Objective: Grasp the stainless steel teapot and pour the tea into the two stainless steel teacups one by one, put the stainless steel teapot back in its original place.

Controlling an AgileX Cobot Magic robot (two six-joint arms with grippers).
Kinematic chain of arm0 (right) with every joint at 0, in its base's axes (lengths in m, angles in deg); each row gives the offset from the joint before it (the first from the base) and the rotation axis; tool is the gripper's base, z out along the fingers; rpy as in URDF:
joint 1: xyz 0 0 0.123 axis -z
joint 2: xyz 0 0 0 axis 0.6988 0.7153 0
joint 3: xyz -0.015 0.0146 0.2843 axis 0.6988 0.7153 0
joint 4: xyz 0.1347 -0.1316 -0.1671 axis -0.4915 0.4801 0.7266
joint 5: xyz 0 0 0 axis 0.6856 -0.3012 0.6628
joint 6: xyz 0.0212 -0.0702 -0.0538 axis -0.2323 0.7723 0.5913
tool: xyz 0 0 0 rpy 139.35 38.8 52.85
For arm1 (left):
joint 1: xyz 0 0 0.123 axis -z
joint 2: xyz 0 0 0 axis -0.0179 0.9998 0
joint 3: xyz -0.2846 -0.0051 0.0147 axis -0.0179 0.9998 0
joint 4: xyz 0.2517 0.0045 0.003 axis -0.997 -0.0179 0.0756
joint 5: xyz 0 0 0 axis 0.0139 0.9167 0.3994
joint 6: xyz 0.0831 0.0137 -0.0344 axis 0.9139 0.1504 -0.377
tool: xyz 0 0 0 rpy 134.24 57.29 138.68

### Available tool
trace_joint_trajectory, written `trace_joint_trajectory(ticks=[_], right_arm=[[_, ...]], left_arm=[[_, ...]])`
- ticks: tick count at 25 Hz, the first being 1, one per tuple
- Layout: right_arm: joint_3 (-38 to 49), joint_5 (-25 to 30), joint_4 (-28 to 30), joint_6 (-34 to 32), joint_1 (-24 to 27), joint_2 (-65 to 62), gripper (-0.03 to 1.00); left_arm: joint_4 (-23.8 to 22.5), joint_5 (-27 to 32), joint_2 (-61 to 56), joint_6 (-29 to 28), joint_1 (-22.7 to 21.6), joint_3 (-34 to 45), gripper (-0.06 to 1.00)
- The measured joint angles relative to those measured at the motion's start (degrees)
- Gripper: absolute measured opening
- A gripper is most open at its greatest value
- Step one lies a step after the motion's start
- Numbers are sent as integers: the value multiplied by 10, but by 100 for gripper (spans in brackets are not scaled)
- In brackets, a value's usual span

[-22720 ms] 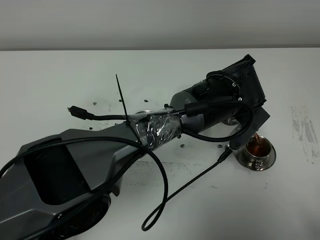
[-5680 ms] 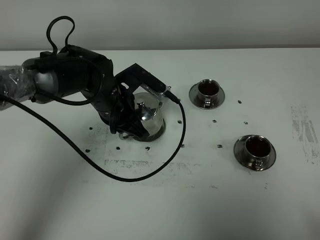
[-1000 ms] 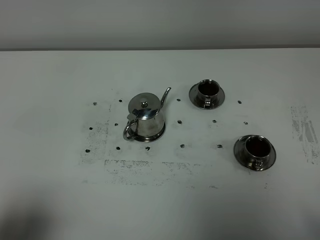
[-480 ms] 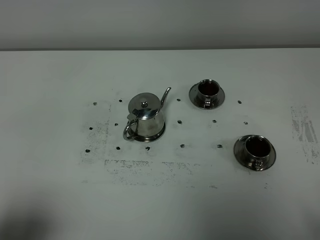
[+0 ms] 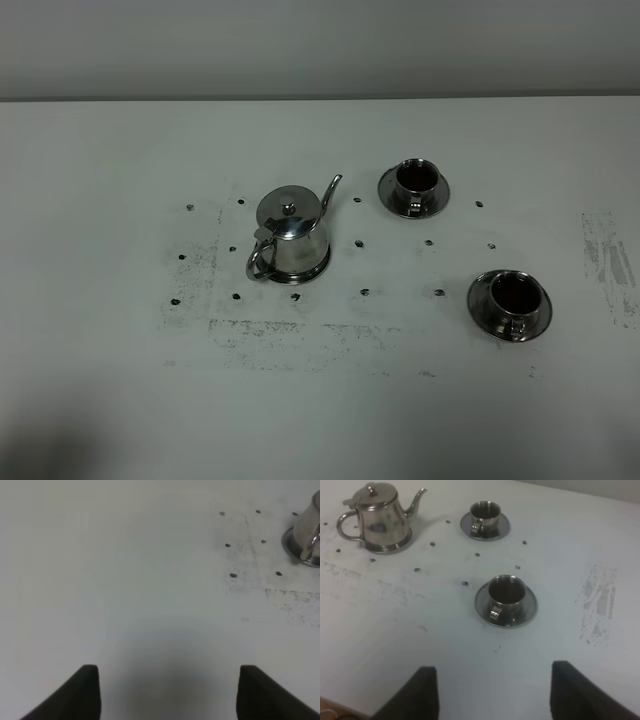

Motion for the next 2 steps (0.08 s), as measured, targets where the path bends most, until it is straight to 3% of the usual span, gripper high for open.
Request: trace_joint_trajectory(ticks=[2], right_arm=[[0, 0, 0, 0, 0, 0, 48]], left_arm=[[0, 0, 0, 0, 0, 0, 56]])
